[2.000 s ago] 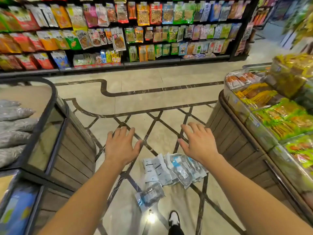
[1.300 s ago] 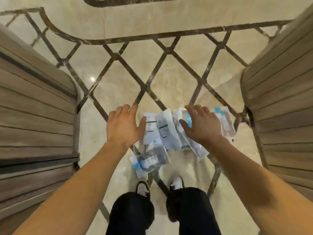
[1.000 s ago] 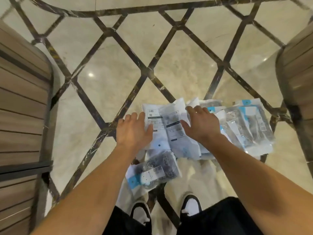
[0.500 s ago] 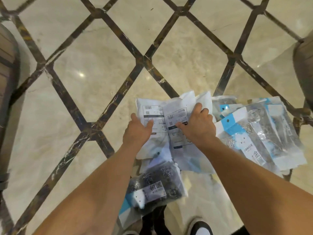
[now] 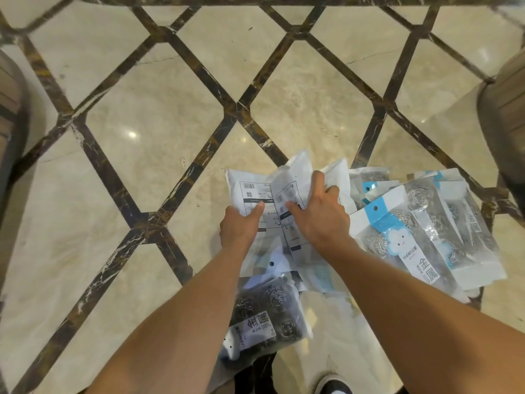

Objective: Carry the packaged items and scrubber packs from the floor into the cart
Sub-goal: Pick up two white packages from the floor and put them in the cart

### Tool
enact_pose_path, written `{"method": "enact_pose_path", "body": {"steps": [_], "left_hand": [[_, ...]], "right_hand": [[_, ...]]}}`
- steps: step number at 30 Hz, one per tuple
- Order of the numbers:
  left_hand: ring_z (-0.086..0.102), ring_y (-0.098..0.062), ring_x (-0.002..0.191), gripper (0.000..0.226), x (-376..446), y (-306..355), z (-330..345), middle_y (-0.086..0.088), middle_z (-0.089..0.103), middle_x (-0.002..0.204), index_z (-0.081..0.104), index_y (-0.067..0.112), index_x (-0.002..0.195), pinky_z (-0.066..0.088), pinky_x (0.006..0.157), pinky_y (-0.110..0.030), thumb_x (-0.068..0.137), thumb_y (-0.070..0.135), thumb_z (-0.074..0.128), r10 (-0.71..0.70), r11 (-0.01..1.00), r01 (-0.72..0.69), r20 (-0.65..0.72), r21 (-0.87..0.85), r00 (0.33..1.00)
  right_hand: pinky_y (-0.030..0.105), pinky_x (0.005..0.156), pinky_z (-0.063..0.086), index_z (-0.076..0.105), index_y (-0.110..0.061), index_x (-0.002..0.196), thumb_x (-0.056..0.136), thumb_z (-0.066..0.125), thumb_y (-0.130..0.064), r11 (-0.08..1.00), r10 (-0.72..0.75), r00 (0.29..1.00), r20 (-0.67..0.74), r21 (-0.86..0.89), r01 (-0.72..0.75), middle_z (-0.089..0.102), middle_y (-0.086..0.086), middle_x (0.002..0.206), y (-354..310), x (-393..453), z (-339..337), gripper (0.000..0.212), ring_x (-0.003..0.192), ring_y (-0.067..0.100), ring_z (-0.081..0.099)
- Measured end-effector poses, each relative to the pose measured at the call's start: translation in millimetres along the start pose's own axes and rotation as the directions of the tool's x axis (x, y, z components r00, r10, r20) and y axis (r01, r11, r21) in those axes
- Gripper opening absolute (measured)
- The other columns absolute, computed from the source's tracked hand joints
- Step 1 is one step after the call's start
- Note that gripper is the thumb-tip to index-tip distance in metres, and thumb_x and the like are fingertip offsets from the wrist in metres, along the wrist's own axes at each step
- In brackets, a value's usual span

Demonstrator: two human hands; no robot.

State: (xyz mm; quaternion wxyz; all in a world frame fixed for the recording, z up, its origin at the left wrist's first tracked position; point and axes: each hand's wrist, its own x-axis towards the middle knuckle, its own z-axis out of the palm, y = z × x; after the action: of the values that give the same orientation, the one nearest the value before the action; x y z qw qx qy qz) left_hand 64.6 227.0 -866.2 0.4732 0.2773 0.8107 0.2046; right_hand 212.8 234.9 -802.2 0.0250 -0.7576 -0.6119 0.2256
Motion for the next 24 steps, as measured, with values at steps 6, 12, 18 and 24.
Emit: {"method": "enact_pose_path", "body": {"steps": [6, 12, 18, 24], "left_hand": [[0.059, -0.036, 0.128, 0.071, -4, 4, 0, -0.012, 0.06, 0.143, 0.048, 0.008, 0.144, 0.048, 0.099, -0.041, 0.094, 0.054, 0.069, 0.021, 1.0, -0.02, -0.045, 0.017, 0.999], [0.068, -0.035, 0.111, 0.057, -27, 9, -45, -0.012, 0.07, 0.121, 0.062, 0.012, 0.128, 0.057, 0.098, -0.048, 0.085, 0.042, 0.083, -0.063, 0.985, 0.047, -0.088, -0.168, 0.994], [0.075, -0.023, 0.098, 0.033, -133, 84, -146, 0.001, 0.077, 0.105, 0.071, 0.021, 0.114, 0.061, 0.088, -0.041, 0.086, 0.032, 0.085, 0.062, 0.948, -0.093, -0.112, -0.305, 0.992], [0.075, -0.011, 0.096, 0.028, -296, 228, -239, 0.008, 0.079, 0.106, 0.069, 0.034, 0.105, 0.057, 0.085, -0.03, 0.084, 0.034, 0.087, 0.235, 0.906, -0.257, -0.104, -0.337, 0.966]], "right_hand": [[0.046, 0.082, 0.048, 0.017, -0.015, 0.159, 0.102, 0.054, -0.055, 0.996, 0.078, 0.997, 0.008, 0.047, -0.078, 0.065, 0.019, 0.127, 11, 0, -4, 0.079, 0.11, 0.044, 0.065], [0.042, 0.084, 0.055, 0.04, -0.009, 0.139, 0.08, 0.084, -0.058, 0.901, 0.243, 0.964, 0.105, 0.344, -0.265, 0.062, 0.011, 0.119, 7, -4, -35, 0.089, 0.116, 0.034, 0.064], [0.038, 0.08, 0.063, 0.069, -0.019, 0.101, 0.074, 0.091, -0.05, 0.781, 0.222, 0.942, 0.252, 0.532, -0.327, 0.074, 0.001, 0.099, -2, -62, -141, 0.047, 0.089, 0.021, 0.073], [0.022, 0.069, 0.057, 0.076, -0.024, 0.104, 0.083, 0.087, -0.038, 0.758, 0.135, 0.983, 0.128, 0.626, -0.186, 0.077, -0.006, 0.094, -33, -130, -357, 0.028, 0.087, 0.012, 0.073]]}}
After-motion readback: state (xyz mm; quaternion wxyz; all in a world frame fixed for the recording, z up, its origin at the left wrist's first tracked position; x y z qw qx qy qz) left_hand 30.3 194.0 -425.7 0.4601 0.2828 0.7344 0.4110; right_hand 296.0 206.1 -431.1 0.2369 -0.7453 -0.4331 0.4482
